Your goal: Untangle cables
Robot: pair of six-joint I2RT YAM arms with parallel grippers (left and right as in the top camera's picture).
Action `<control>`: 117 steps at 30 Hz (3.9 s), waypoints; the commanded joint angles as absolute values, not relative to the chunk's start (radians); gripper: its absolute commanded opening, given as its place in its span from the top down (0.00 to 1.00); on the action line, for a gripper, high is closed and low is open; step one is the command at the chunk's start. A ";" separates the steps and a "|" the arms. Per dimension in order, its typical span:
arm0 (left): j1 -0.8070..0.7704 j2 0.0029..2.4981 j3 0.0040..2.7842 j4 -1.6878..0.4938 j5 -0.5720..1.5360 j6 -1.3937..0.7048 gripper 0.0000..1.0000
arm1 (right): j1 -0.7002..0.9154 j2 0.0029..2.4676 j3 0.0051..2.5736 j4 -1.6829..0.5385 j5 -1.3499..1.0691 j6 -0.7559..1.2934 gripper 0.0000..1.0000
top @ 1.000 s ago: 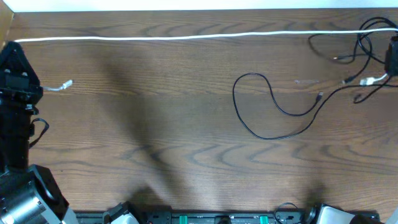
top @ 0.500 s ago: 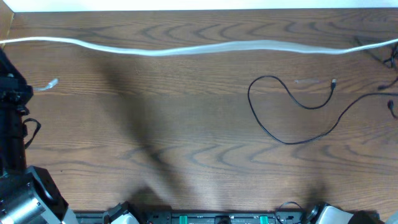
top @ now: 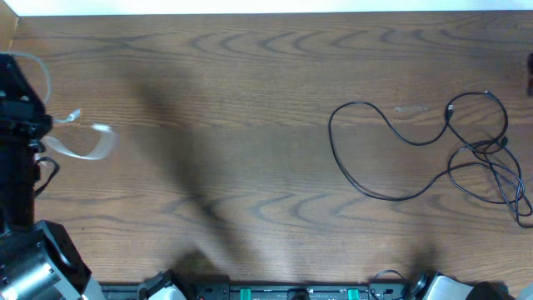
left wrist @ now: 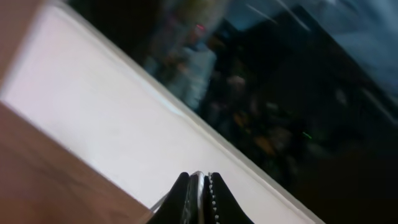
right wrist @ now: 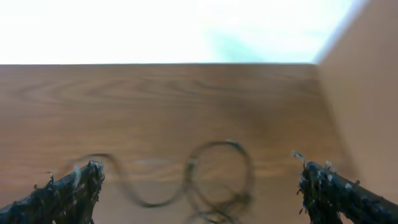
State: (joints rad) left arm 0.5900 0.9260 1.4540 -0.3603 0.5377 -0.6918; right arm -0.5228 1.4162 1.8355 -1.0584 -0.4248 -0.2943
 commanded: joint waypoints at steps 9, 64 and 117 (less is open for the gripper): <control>0.181 1.135 1.477 -0.138 1.087 -0.914 0.92 | -0.186 1.412 1.855 -1.211 -0.721 -0.432 0.02; -0.205 1.489 1.478 0.463 1.466 -1.235 0.13 | 0.057 1.454 1.853 -0.969 -0.028 -0.376 0.99; -0.186 1.519 1.478 0.488 1.538 -1.164 0.13 | -0.716 1.784 1.853 -1.169 -0.306 -0.049 0.01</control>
